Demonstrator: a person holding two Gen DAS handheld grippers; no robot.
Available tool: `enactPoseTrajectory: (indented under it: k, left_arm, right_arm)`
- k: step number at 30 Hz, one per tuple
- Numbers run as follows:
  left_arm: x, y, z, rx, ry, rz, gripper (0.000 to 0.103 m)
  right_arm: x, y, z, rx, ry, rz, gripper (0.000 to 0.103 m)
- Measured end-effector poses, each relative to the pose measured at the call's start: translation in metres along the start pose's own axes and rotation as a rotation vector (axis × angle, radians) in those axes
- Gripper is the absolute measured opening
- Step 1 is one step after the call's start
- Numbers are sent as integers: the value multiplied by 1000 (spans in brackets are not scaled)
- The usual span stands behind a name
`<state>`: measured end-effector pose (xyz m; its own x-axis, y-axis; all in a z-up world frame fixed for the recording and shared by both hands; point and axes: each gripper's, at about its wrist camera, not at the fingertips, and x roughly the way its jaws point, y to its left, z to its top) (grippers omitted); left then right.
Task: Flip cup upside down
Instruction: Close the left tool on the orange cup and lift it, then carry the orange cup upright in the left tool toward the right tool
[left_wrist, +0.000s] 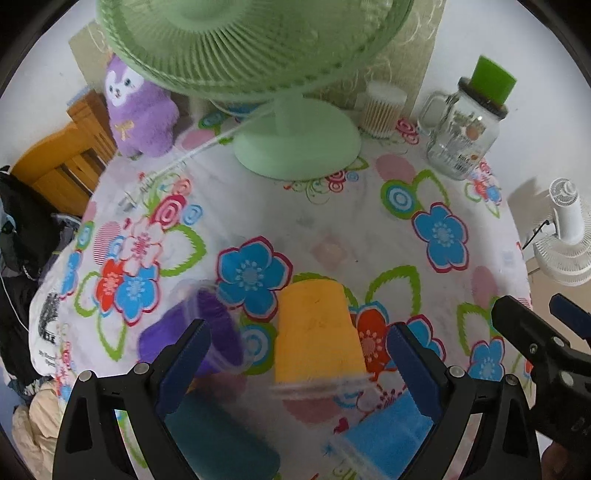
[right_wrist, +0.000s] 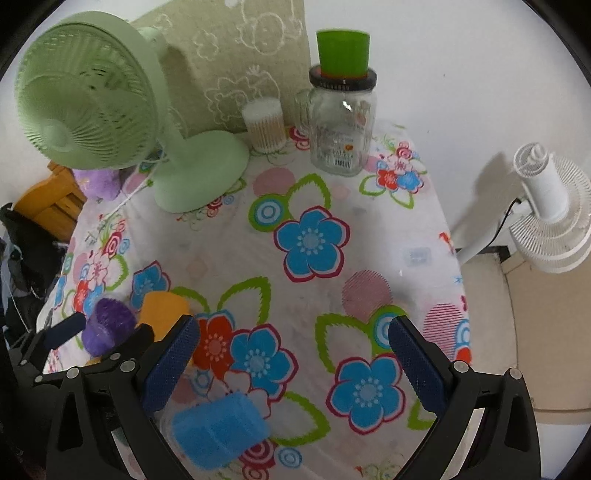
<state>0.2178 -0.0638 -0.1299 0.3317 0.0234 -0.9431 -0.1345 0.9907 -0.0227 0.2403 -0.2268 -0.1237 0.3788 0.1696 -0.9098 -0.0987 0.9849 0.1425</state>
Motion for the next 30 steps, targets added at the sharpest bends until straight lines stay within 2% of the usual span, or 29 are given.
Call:
enactPoseTrajectory:
  k: [8,15,21,23,24,30]
  left_arm:
    - [31,-10,4,23,43,40,97]
    - [53,-16,2,27,90,40,95]
    - [65,-18,-4,31,117,27,80]
    - [67,-19,-7,34,120,17,68]
    - [67,-20,-8,40,124,11,65]
    - [59,-25,-16,79,88,8,63]
  right_arm:
    - [27,-7,-1,17,36,6,103]
    - [43,-11,-5,27,67,21,103]
    - [54,-8,-4,25,84,37,103]
    - [56,-6,-5,21,86,43,103]
    - [57,-5,-5,19,87,44,103]
    - [58,-2,-7,14,92,49,103]
